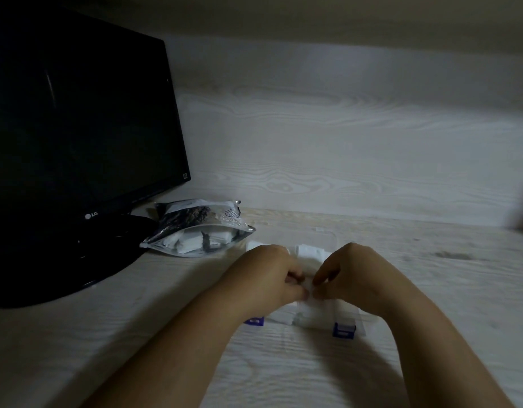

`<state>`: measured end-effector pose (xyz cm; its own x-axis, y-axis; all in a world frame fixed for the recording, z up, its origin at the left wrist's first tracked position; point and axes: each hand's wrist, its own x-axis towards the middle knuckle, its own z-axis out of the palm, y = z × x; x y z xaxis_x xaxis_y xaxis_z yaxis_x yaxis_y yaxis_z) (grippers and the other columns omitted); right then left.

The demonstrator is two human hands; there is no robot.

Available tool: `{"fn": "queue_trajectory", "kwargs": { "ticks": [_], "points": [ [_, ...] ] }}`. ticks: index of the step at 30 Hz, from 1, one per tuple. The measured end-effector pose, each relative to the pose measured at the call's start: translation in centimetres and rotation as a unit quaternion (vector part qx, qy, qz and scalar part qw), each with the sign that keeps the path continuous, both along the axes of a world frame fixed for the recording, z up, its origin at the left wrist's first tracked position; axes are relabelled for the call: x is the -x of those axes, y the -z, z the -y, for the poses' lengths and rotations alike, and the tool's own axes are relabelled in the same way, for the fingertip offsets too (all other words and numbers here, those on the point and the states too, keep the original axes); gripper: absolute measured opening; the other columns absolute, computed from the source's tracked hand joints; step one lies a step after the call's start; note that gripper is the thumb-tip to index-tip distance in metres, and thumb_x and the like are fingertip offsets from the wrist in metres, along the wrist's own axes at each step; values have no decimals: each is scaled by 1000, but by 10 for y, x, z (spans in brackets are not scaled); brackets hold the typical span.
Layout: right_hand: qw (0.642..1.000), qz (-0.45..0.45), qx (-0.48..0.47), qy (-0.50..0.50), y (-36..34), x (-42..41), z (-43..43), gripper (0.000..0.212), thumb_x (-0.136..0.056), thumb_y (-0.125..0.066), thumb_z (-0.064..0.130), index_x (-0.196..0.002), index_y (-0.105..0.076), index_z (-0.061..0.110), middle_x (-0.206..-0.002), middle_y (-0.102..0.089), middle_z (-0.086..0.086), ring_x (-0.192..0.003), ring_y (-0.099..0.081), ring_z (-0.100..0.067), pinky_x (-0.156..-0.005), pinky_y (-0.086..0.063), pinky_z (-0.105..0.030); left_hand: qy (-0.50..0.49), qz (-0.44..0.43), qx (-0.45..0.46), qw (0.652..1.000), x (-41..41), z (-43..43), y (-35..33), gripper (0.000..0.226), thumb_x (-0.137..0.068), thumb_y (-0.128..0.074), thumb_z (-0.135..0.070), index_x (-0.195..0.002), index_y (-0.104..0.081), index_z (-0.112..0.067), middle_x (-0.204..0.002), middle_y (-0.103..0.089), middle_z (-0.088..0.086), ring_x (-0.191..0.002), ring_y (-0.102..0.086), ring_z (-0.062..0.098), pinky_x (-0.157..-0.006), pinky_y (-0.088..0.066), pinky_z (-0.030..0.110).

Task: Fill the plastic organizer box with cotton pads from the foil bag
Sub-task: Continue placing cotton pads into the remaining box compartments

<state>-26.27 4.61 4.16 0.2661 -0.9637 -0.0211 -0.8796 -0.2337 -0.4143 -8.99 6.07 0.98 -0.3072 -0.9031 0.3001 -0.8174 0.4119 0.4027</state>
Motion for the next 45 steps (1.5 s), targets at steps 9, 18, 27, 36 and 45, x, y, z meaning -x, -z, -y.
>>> {"fn": "queue_trajectory", "kwargs": {
  "ticks": [9, 18, 27, 36, 45],
  "points": [
    [995, 43, 92, -18, 4, -1, -2, 13, -87, -65, 27, -77, -73, 30, -78, -67, 14, -72, -62, -4, -67, -54, -20, -88, -149, 91, 981, -28, 9, -2, 10, -82, -68, -27, -72, -68, -31, -76, -63, -13, -74, -59, 2, -71, -53, 30],
    [993, 49, 105, -19, 8, -5, -2, 13, -89, -62, 28, -85, -74, 28, -81, -67, 14, -74, -62, -2, -70, -55, -24, -322, 20, -58, 945, -78, 28, 17, 34, -88, -50, -24, -117, -65, -14, -135, -45, 11, -126, -46, 30, -105, -41, 39],
    [994, 58, 89, -27, 11, -5, -1, 12, -89, -64, 36, -88, -74, 29, -84, -67, 14, -77, -61, -2, -72, -53, -21, -351, 14, -111, 930, -87, 33, 26, 61, -80, -50, -32, -140, -46, -22, -153, -27, 14, -140, -29, 31, -115, -28, 41],
    [994, 58, 89, -25, 12, -5, -1, 13, -89, -64, 38, -89, -74, 30, -85, -67, 14, -77, -61, -2, -71, -52, -21, -354, 30, -96, 930, -87, 34, 28, 65, -79, -58, -43, -139, -45, -23, -148, -35, 8, -138, -33, 27, -114, -30, 39],
    [995, 57, 82, -26, 13, -5, 0, 13, -89, -63, 38, -88, -74, 31, -86, -67, 15, -79, -61, -2, -76, -55, -25, -352, 35, -93, 931, -87, 34, 27, 62, -80, -60, -50, -134, -50, -22, -144, -39, 12, -135, -37, 29, -111, -33, 37]
  ]
}}
